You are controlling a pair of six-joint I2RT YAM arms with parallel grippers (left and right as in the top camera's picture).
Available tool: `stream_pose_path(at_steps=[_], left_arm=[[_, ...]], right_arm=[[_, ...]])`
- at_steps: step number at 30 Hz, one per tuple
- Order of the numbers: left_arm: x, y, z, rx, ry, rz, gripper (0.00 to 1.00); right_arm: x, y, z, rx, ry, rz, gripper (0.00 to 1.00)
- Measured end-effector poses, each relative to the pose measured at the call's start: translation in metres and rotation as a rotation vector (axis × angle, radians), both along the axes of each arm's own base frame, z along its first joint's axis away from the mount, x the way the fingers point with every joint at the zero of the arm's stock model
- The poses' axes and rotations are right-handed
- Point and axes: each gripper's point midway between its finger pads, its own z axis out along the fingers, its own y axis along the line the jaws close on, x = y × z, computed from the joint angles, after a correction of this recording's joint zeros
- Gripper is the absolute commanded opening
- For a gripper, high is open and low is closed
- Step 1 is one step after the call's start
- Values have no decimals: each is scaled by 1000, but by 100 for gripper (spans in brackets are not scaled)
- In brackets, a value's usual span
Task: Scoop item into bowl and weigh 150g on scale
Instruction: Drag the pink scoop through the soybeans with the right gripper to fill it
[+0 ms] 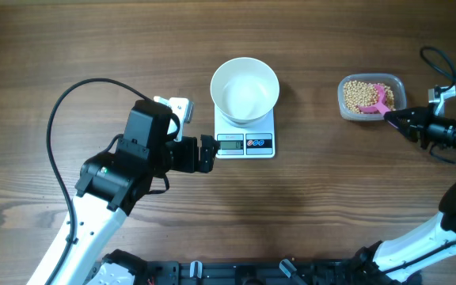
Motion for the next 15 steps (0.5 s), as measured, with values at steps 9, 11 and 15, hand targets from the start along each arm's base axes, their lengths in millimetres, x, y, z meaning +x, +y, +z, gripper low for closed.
stream_pose_path(at_steps=[9, 11, 15], left_arm=[[0, 0, 0, 0, 0, 0, 100], [0, 0, 0, 0, 0, 0, 100], [0, 0, 0, 0, 0, 0, 100]], right_arm=[[-10, -10, 7, 38, -20, -27, 4], [-13, -15, 10, 53, -34, -44, 4], [-16, -20, 15, 76, -48, -65, 4]])
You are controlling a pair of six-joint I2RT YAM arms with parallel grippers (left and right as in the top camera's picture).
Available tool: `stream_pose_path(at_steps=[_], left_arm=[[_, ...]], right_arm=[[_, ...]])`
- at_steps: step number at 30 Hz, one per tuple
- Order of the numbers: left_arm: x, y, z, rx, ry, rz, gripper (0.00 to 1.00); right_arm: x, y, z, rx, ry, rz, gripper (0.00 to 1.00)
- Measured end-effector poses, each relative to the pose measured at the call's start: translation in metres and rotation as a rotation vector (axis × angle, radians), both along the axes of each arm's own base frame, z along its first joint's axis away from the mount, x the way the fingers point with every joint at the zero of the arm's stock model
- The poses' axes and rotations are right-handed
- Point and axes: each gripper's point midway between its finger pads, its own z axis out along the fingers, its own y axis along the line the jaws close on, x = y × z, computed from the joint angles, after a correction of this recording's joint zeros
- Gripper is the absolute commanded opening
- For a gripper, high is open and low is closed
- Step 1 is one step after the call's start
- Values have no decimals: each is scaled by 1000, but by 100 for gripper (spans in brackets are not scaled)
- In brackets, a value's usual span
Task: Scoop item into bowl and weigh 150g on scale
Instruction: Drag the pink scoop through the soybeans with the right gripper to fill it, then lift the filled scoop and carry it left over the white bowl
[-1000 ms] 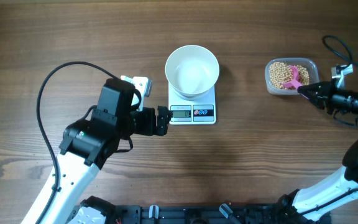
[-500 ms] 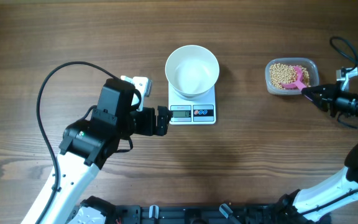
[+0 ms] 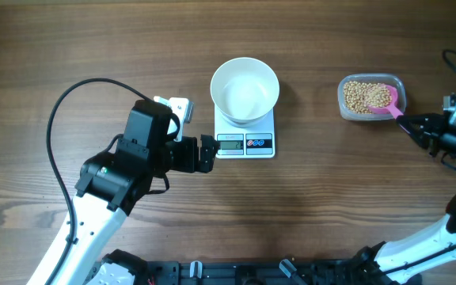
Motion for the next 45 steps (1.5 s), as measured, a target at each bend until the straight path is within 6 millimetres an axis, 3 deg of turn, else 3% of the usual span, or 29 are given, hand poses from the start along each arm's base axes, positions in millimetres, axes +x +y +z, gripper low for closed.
stream_pose_path(at_steps=[23, 36, 45], left_arm=[[0, 0, 0, 0, 0, 0, 100], [0, 0, 0, 0, 0, 0, 100], [0, 0, 0, 0, 0, 0, 100]], right_arm=[[-8, 18, 27, 129, -68, 16, 4], [-24, 76, 51, 214, -84, 185, 4], [-18, 110, 59, 221, -146, 286, 4]])
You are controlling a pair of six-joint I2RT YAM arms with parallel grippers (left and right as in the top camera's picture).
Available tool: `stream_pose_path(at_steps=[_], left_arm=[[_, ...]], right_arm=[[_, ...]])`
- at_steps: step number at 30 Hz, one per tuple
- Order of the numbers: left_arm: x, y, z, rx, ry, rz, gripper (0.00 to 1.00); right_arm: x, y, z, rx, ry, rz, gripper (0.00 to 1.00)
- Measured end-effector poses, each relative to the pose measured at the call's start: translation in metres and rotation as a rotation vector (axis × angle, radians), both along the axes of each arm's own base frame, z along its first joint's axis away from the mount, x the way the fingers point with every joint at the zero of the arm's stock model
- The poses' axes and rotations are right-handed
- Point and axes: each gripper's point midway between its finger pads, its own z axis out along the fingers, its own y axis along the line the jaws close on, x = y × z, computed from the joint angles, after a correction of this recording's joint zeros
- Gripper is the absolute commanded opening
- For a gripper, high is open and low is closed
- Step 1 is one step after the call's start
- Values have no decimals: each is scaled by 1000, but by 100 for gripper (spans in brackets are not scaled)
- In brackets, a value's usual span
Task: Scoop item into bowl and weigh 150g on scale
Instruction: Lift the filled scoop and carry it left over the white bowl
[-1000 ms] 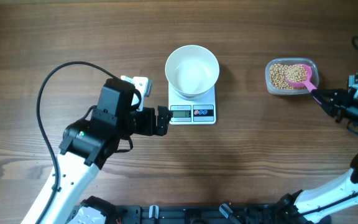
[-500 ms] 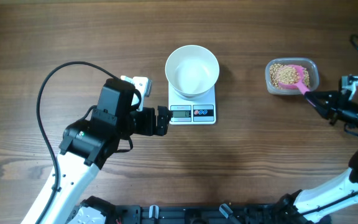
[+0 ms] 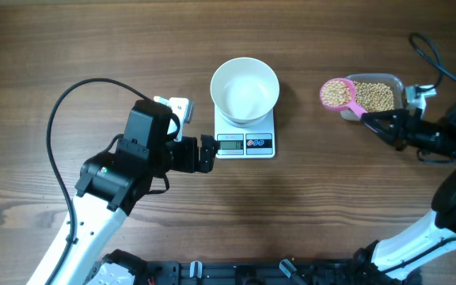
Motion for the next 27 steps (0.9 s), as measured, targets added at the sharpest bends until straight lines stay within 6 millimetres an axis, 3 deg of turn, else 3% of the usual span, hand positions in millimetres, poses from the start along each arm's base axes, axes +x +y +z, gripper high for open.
stream_pose_path(at_steps=[10, 15, 22, 27], left_arm=[[0, 0, 0, 0, 0, 0, 100], [0, 0, 0, 0, 0, 0, 100], [0, 0, 0, 0, 0, 0, 100], [0, 0, 0, 0, 0, 0, 100]], right_arm=[[5, 42, 11, 46, -39, 88, 5], [3, 63, 29, 58, -86, 127, 5], [9, 73, 48, 66, -133, 141, 5], [26, 74, 47, 61, -155, 141, 5]])
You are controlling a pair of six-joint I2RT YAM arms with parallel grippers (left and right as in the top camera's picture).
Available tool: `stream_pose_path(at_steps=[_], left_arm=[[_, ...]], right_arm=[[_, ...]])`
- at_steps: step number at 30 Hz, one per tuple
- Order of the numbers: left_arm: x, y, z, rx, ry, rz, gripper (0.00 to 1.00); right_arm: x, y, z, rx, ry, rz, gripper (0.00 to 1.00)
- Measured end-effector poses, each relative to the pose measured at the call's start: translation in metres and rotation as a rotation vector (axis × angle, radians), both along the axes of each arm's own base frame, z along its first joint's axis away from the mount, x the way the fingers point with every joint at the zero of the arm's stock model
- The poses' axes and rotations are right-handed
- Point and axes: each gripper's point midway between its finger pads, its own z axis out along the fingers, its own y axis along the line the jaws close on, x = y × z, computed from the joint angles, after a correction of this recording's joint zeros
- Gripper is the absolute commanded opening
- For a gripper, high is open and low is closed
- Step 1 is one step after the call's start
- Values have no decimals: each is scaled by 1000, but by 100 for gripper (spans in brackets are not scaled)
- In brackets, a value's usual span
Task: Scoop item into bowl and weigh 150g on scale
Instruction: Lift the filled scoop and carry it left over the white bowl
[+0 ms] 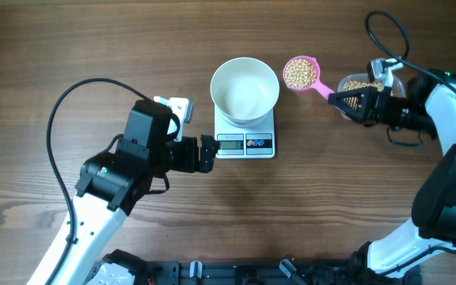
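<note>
A white bowl [245, 89] stands on the small digital scale [245, 143] at mid table, and its inside looks bare. My right gripper [335, 99] is shut on the handle of a pink scoop [301, 73], which is full of beige grains and hangs just right of the bowl's rim. The clear tub of grains [359, 85] is partly hidden behind the right arm. My left gripper [207, 153] rests at the scale's left edge; whether it is open or shut cannot be told.
A black cable [62, 127] loops over the table at the left, and another cable [386, 36] arcs above the right arm. The wooden table [331, 206] runs bare toward the front right.
The right gripper has moved left and a little farther back with the loaded scoop, from beside the tub to just right of the bowl. The left arm stays put.
The right gripper first held the pink scoop down in the tub of grains. It then had the scoop deeper at the tub's right side. Later the scoop was out, filled, left of the tub. Now it hangs beside the bowl.
</note>
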Motion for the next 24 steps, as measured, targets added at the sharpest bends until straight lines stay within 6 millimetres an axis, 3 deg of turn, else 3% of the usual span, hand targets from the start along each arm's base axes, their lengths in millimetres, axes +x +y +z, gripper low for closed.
stream_pose_path(at_steps=[6, 10, 15, 20, 24], left_arm=[[0, 0, 0, 0, -1, 0, 100], [0, 0, 0, 0, -1, 0, 100], [0, 0, 0, 0, -1, 0, 100], [0, 0, 0, 0, -1, 0, 100], [0, 0, 0, 0, -1, 0, 100]], right_arm=[[16, 7, -6, 0, 65, 17, 5], [27, 24, -17, -74, 133, 45, 5], [36, 45, -9, -179, 108, 40, 5], [41, 52, 2, -291, 66, -15, 4], [43, 55, -7, -391, 60, -46, 5]])
